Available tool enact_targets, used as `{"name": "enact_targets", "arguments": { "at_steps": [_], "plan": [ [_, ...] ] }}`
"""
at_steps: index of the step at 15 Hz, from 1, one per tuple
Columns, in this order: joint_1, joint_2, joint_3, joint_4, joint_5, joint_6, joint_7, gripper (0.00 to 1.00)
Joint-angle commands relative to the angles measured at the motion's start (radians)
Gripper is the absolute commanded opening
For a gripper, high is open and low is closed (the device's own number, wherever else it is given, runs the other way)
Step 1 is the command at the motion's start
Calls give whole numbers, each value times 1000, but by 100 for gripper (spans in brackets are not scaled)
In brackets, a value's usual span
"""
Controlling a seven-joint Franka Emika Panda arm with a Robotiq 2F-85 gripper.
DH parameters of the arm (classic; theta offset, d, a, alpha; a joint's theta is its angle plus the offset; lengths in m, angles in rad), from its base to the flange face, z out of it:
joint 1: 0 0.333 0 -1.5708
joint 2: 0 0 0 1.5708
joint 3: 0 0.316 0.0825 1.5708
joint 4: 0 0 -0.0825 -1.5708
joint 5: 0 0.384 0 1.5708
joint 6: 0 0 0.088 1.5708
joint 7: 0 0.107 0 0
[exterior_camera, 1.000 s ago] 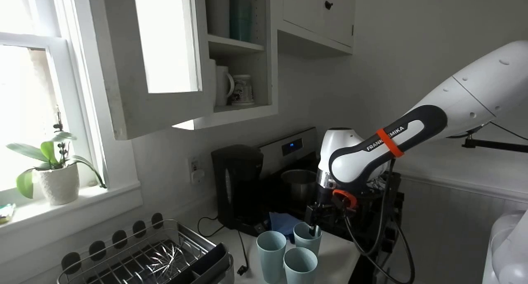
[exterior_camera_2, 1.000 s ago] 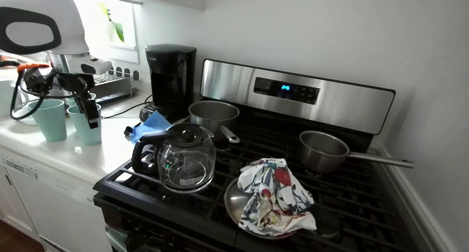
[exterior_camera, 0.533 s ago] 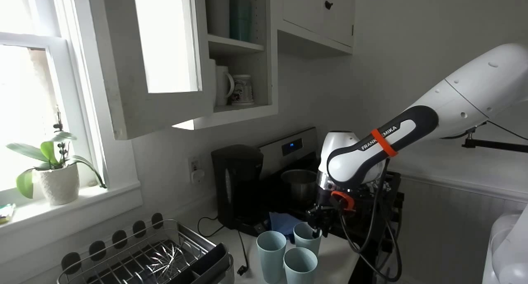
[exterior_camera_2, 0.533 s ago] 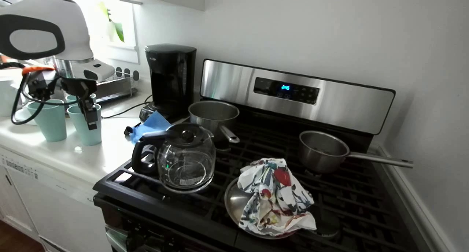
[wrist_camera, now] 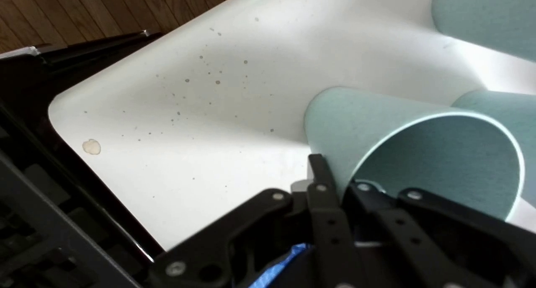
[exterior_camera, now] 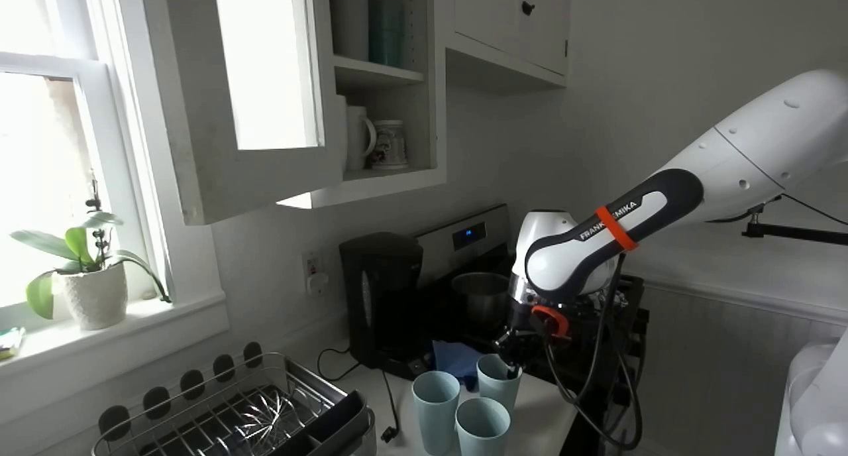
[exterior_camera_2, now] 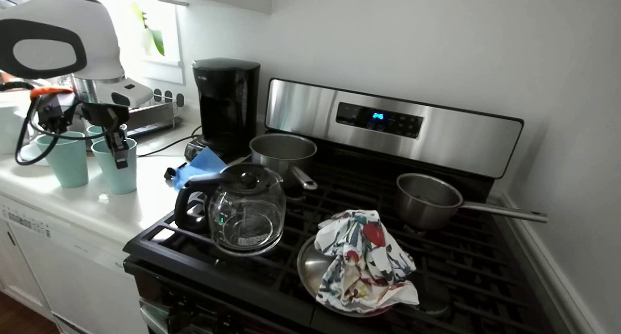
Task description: Stack all the blue cups together, flip the stacked blue cups and place them upside down on the kitchen counter
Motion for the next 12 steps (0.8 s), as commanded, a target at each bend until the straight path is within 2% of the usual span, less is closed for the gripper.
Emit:
{"name": "enact_targets", "arguments": {
  "at_steps": [1,4,7,9,12],
  "plan": [
    [-9,-29,-12,-2,-5,-29,-13,1],
    [-21,-107,-4,7,-58,-101,-1,1],
    [-27,-222,29,39,-155,-230,12,1],
    [-12,-285,54,82,-200,-319,1,1],
    [30,-328,89,160,-212,-407,-41,1]
  ]
}}
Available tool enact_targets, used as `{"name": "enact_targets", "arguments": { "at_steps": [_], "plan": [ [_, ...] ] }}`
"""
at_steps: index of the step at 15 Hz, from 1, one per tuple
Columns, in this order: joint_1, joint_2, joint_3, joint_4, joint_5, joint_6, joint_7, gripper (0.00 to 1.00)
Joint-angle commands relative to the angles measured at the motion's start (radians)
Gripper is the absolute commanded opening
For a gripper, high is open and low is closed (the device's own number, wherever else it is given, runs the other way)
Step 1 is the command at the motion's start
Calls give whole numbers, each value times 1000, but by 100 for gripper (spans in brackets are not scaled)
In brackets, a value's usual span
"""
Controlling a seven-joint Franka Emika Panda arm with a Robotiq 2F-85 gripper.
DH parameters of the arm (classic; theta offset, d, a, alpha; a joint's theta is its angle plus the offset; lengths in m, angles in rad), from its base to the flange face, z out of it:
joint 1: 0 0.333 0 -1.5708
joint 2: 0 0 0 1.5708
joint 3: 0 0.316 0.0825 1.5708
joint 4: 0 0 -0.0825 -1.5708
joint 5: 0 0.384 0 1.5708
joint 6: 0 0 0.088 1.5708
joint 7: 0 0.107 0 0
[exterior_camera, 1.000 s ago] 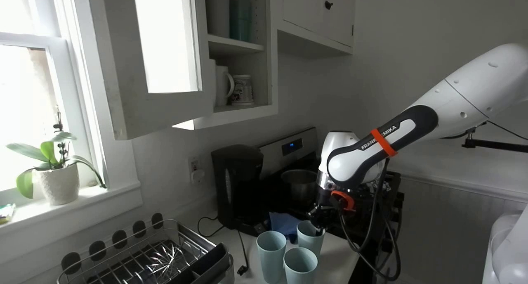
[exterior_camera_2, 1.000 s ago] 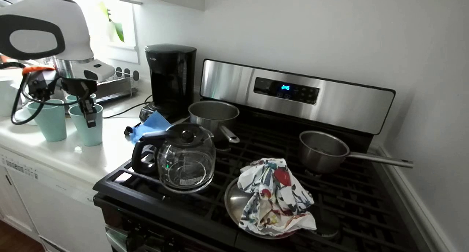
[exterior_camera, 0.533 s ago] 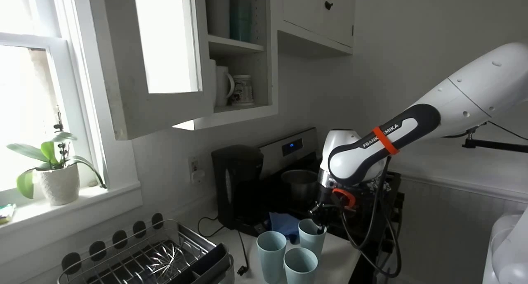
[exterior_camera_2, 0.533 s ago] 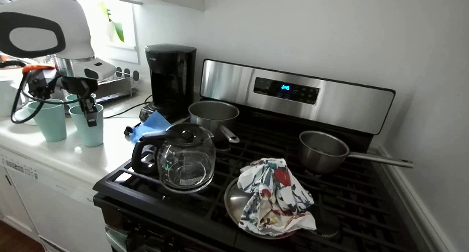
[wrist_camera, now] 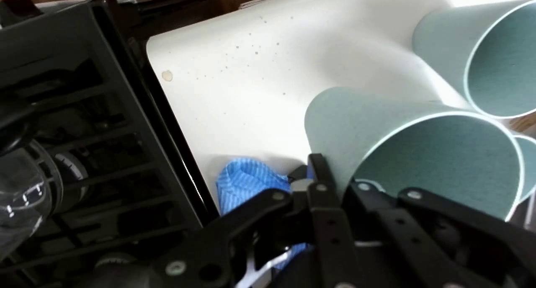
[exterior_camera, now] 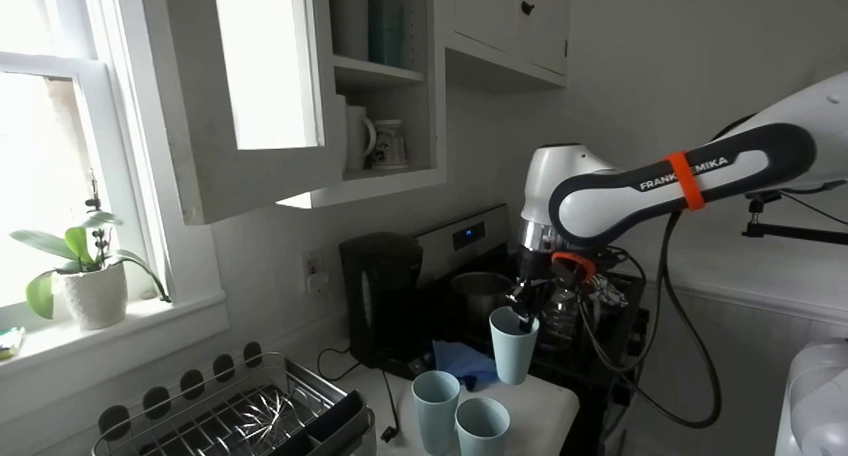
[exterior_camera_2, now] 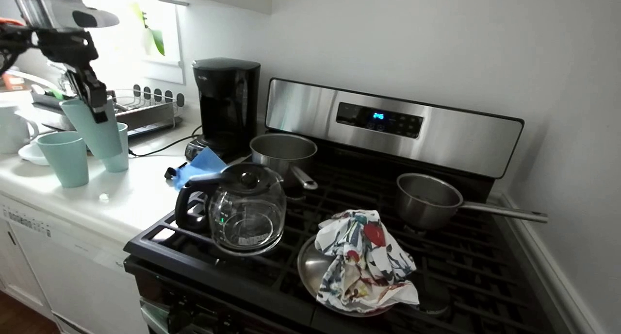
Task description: Stack all the blue cups together, flip the stacked blue cups and place them upside down on the kitchen counter
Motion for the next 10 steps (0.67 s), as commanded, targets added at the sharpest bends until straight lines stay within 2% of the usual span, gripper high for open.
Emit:
{"name": "enact_targets", "arguments": {
  "at_steps": [1,7,10],
  "plan": [
    [45,-61,43,83,-20,-101,-45,1],
    [148,11,56,176,37,-100,-158,1],
    [172,52,46,196,60,-140,-197,1]
  ]
}}
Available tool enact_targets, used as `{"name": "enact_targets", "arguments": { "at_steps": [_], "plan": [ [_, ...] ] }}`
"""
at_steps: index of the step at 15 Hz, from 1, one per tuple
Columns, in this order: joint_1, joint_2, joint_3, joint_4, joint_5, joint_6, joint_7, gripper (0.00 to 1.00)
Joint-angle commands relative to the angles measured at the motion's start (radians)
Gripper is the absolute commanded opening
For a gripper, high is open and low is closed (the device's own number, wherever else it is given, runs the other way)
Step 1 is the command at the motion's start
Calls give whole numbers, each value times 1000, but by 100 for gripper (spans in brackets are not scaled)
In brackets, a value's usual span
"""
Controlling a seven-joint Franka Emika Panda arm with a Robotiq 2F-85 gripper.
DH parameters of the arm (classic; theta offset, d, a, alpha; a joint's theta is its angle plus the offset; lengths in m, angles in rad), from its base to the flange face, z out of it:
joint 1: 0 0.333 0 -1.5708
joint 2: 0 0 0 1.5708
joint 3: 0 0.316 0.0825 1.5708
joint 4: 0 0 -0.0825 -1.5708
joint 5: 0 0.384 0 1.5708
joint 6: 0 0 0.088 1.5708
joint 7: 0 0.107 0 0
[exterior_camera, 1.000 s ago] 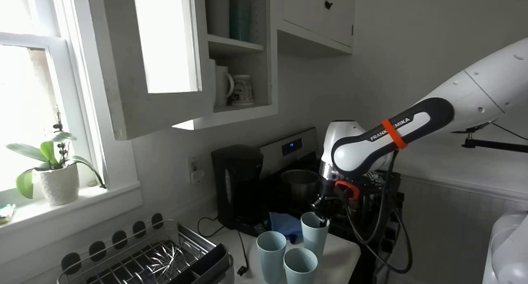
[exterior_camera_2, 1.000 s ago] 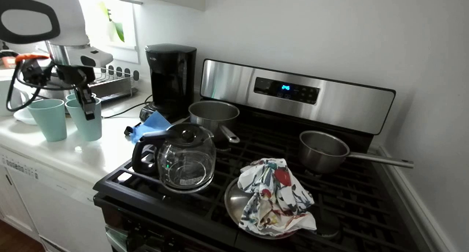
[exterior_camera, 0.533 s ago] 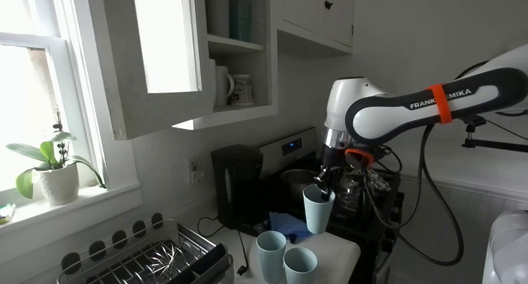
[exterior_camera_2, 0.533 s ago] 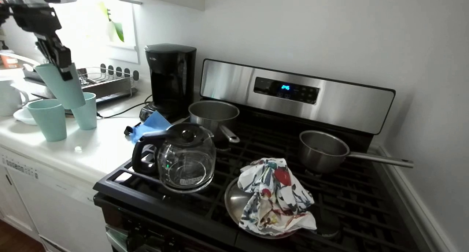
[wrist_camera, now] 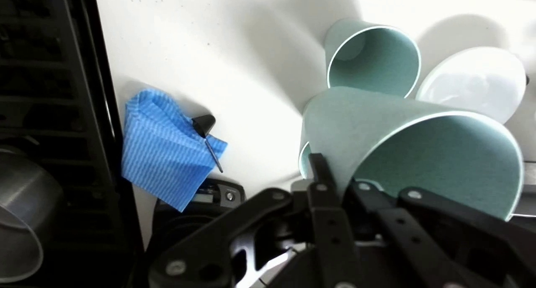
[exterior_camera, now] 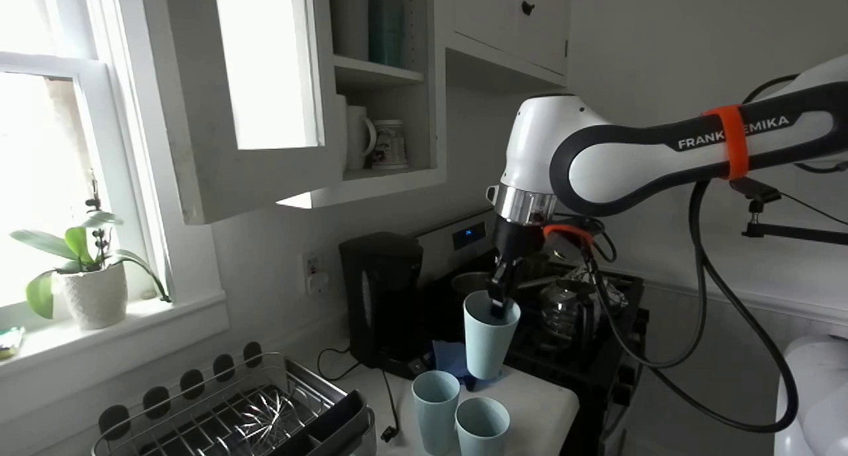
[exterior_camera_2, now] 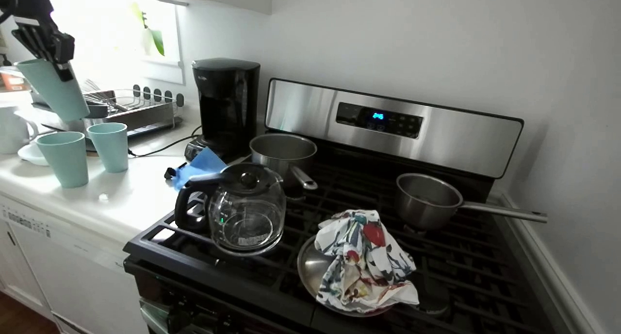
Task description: Stack all the blue cups together, flip the stacked blue cups and place them upside down on the kitchen counter
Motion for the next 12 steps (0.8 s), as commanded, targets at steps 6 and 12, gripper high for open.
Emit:
{"name": "enact_targets", "arguments": {
  "at_steps": [6,12],
  "plan": [
    [48,139,-40,56,105,-55,-180,1],
    [44,196,-31,41,109,-42,-232,1]
  ]
}}
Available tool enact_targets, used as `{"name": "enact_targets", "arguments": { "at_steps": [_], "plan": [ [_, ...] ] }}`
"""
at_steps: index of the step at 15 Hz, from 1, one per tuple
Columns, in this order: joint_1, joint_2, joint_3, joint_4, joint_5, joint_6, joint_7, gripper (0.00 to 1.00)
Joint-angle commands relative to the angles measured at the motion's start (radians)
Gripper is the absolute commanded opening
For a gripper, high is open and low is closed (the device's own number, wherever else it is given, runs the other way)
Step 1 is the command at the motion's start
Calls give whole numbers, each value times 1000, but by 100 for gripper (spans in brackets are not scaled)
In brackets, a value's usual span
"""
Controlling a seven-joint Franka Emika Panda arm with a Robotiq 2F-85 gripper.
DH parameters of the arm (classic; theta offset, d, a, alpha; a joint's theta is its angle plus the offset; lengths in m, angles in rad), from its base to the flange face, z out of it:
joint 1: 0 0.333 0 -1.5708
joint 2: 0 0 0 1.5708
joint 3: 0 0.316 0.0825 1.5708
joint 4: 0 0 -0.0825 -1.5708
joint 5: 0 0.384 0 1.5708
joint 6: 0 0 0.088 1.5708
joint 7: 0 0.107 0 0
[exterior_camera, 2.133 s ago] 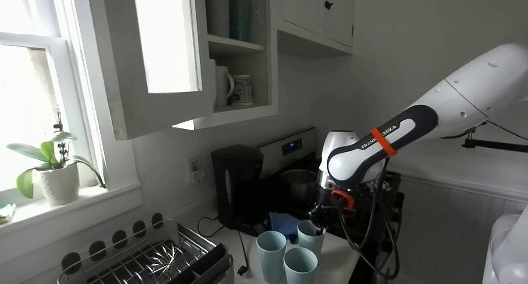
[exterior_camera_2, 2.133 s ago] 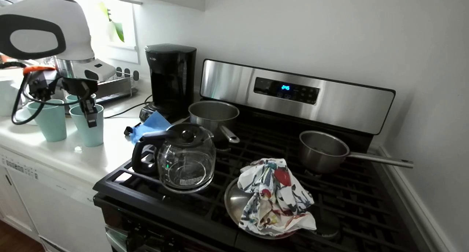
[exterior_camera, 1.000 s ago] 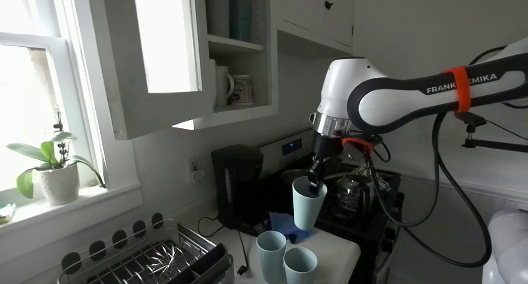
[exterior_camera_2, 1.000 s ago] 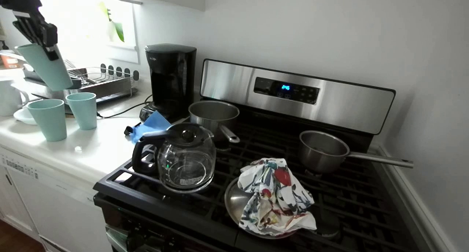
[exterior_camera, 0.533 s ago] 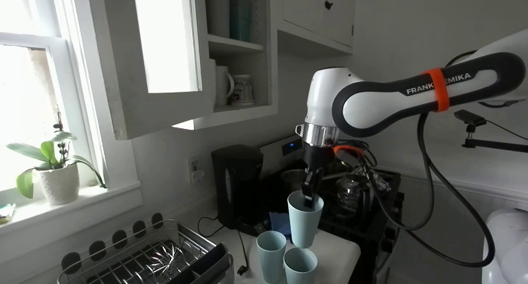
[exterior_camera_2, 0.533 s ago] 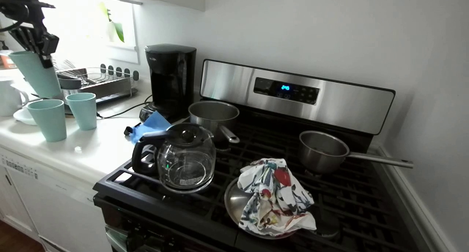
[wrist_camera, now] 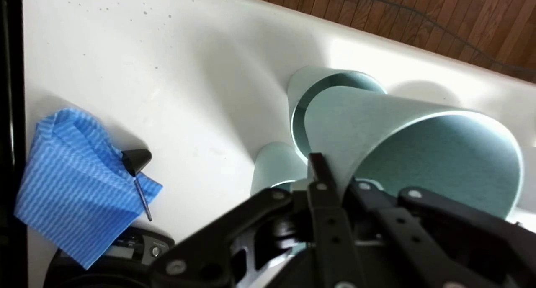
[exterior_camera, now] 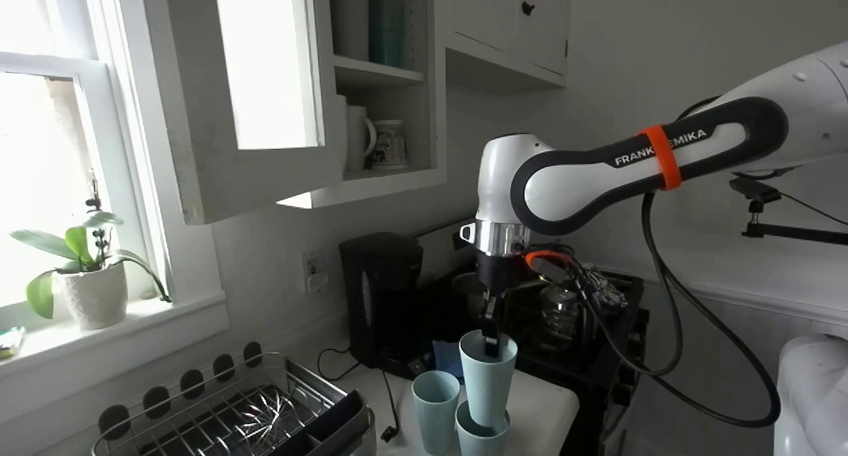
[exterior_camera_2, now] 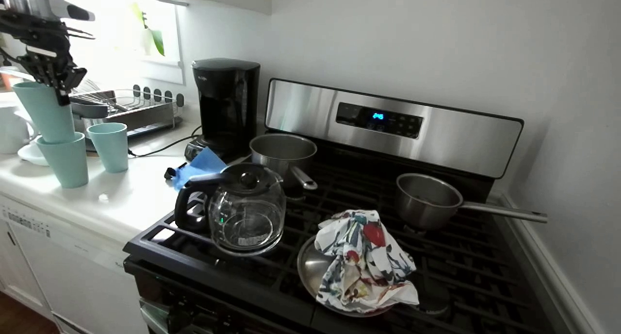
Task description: Stack all the blue cups together, flip the stacked blue cups and place them upside down on the kitchen counter
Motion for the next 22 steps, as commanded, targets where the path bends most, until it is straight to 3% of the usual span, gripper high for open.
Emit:
{"name": "enact_targets", "arguments": {
  "at_steps": [1,7,16,21,22],
  "plan": [
    [9,42,-4,7,15,17,-33,1],
    [10,101,8,-19,11,61,-45,1],
    [5,179,12,-94,-14,233,-99,1],
    [6,179,12,-89,-13,221,-105,1],
    [5,175,13,-85,-19,211,-103,6]
  ]
}}
